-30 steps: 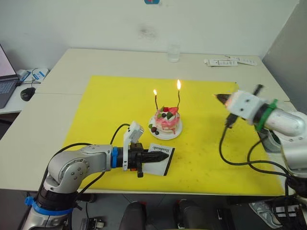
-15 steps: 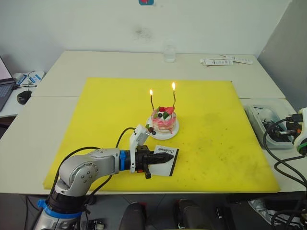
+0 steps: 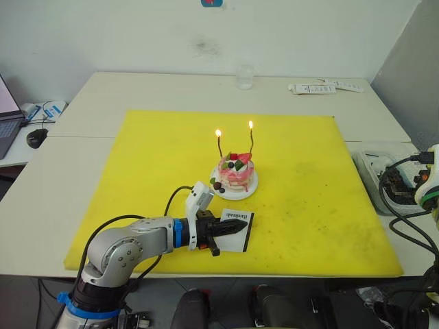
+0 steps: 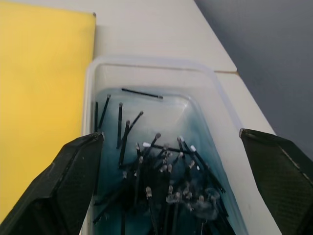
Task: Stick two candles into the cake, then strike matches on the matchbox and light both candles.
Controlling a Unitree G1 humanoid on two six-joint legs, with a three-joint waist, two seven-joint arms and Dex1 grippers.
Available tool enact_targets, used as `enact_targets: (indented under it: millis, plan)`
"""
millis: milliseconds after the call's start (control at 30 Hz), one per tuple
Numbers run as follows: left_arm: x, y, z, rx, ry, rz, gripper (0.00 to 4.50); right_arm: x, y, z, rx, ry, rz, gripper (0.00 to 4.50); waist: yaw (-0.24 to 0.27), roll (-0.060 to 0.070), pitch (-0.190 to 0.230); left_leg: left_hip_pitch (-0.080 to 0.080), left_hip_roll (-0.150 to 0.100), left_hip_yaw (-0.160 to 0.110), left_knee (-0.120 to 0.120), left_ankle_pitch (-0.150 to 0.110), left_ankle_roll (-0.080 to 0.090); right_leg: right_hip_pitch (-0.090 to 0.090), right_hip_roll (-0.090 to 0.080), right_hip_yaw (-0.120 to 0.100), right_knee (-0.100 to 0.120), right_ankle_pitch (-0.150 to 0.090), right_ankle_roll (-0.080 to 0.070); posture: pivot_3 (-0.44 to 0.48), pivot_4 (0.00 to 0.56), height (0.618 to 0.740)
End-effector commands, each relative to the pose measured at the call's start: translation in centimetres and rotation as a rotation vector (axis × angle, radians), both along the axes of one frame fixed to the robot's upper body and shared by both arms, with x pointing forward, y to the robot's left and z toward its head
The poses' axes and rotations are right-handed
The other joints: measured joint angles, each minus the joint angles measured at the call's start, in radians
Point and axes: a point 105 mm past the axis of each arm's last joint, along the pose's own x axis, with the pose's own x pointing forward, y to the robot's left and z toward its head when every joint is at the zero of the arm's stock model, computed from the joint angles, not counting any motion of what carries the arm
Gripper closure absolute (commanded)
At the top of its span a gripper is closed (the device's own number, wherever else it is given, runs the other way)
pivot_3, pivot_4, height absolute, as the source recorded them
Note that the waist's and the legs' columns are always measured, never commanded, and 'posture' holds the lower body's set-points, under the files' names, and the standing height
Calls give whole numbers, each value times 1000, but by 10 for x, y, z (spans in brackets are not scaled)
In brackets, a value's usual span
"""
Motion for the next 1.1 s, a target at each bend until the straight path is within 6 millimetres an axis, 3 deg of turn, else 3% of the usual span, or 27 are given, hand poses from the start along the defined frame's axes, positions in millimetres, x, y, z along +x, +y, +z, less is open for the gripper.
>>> enact_targets:
  millis: [33, 200, 333, 533, 700, 1000, 1033, 1100]
  plan:
    - [3, 4, 14, -20, 7, 9, 4500, -7, 27, 46, -164, -145, 168, 51, 0, 0, 0, 0, 0, 0, 0, 0, 0, 0, 0, 0, 0, 0, 0, 0, 150, 740]
    - [2, 11, 16, -3, 110, 19, 4500, -18, 83, 64, -341, -135, 555, 51, -2, 0, 0, 0, 0, -1, 0, 0, 0, 0, 0, -1, 0, 0, 0, 0, 150, 740]
    - [2, 14, 12, 38, 178, 27, 4500, -46, 133, 52, -286, 46, 960, 51, 0, 0, 1, 0, 0, -1, 0, 0, 0, 0, 0, -2, 0, 0, 0, 0, 150, 740]
    - [3, 14, 9, 87, 193, 38, 4500, -65, 166, 41, -239, 185, 1191, 51, 2, -2, 1, 0, 0, -2, 0, 0, 0, 1, -1, -2, -1, 0, 0, 0, 150, 740]
    - [6, 16, 8, 129, 169, 52, 3082, -74, 187, 28, -194, 241, 1293, 0, 3, -2, 2, 0, 0, -3, 1, 0, 0, 1, -1, -2, 0, 0, 1, 0, 150, 740]
    - [6, 31, 19, 194, 114, 37, 270, -77, 189, 23, -216, 279, 1321, 0, 3, -2, 2, -1, 0, -2, 0, 0, 0, 0, -1, -2, -1, 0, 0, 0, 150, 740]
    - [5, 34, 21, 204, 101, 32, 16, -76, 189, 23, -217, 278, 1320, 0, 3, -2, 2, -1, 0, -2, 0, 0, 0, 0, -1, -2, -1, 0, 0, 0, 150, 740]
    - [5, 40, 25, 221, 79, 33, 16, -76, 188, 24, -224, 278, 1318, 0, 2, -2, 2, -1, 0, -2, 0, 0, 0, 0, -1, -2, -1, 0, 0, 0, 150, 740]
